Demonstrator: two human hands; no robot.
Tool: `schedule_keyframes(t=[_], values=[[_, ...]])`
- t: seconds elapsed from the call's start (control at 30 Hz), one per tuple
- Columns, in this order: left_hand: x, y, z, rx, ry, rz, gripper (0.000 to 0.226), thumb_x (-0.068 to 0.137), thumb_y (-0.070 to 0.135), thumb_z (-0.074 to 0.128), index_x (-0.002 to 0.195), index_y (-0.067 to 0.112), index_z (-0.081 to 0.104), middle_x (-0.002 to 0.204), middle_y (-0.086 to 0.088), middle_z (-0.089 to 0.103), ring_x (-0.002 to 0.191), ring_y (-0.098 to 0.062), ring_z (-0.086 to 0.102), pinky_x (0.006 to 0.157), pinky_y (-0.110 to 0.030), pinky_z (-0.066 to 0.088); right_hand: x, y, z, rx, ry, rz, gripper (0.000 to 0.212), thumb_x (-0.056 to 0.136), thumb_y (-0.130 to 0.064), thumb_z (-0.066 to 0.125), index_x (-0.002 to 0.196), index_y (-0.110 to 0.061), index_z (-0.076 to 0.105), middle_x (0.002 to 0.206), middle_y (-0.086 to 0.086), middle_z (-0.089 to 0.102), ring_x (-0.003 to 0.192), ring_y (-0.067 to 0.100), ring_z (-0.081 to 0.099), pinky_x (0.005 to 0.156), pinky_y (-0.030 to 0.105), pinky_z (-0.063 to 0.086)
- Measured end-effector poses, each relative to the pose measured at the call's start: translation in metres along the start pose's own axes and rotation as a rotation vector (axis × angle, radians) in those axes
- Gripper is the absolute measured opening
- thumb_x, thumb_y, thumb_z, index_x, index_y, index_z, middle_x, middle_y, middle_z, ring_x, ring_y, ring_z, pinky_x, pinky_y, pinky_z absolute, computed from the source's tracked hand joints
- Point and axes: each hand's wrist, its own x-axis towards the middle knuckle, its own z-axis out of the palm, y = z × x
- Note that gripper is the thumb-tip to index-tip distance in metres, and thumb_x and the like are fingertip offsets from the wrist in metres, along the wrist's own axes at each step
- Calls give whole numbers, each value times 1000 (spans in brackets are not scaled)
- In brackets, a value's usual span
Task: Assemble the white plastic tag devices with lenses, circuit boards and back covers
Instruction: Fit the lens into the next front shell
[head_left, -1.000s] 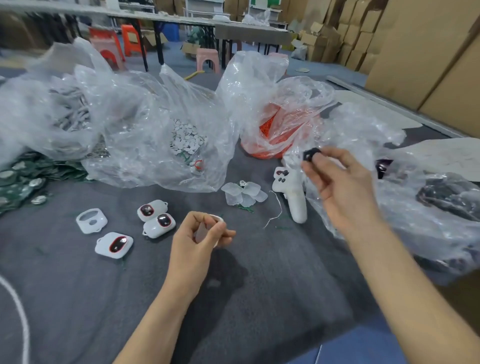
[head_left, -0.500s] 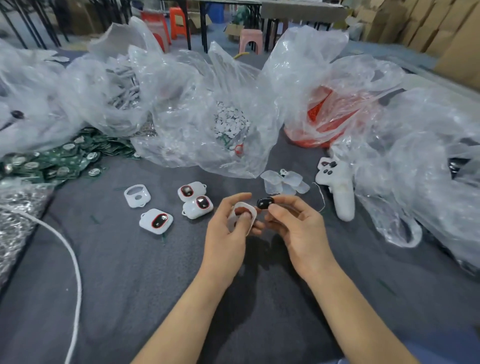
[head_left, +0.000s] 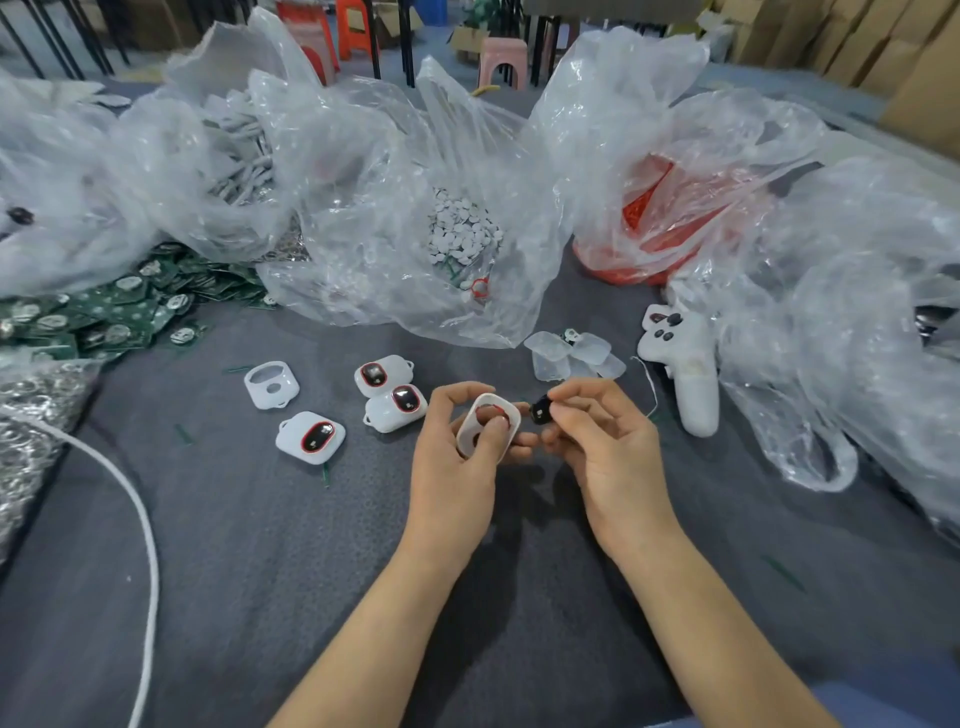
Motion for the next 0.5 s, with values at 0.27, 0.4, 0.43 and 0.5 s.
schedule_keyframes(t=[0.27, 0.4, 0.43, 0.5], values=[[-1, 5, 1, -7, -18, 10, 23, 93, -8, 49, 106, 6, 62, 90, -4, 70, 75, -12, 71, 67, -17, 53, -4, -2, 3, -115, -59, -20, 29, 83, 13, 57, 84, -12, 72, 77, 0, 71, 71, 11, 66, 65, 20, 53], [-2, 5, -1, 10, -57, -16, 33, 91, -12, 49, 114, 9, 63, 88, 2, 72, 83, -10, 70, 73, -20, 55, -9, -5, 2, -264, -95, -76, 9, 84, -6, 68, 90, -13, 72, 74, 0, 71, 58, 8, 61, 55, 19, 50], [-2, 5, -1, 38, -70, -22, 37, 91, -11, 49, 116, 12, 63, 92, 2, 72, 86, -10, 70, 76, -20, 54, -10, -6, 2, -278, -94, -81, 9, 85, -7, 68, 89, -14, 72, 75, 1, 71, 59, 10, 63, 53, 19, 50], [-2, 6, -2, 107, -88, -23, 42, 90, -10, 50, 120, 18, 62, 98, 4, 72, 92, -5, 68, 79, -17, 51, -10, -4, 3, -309, -80, -97, 8, 84, -9, 69, 87, -16, 73, 82, 4, 71, 67, 17, 68, 56, 24, 52]])
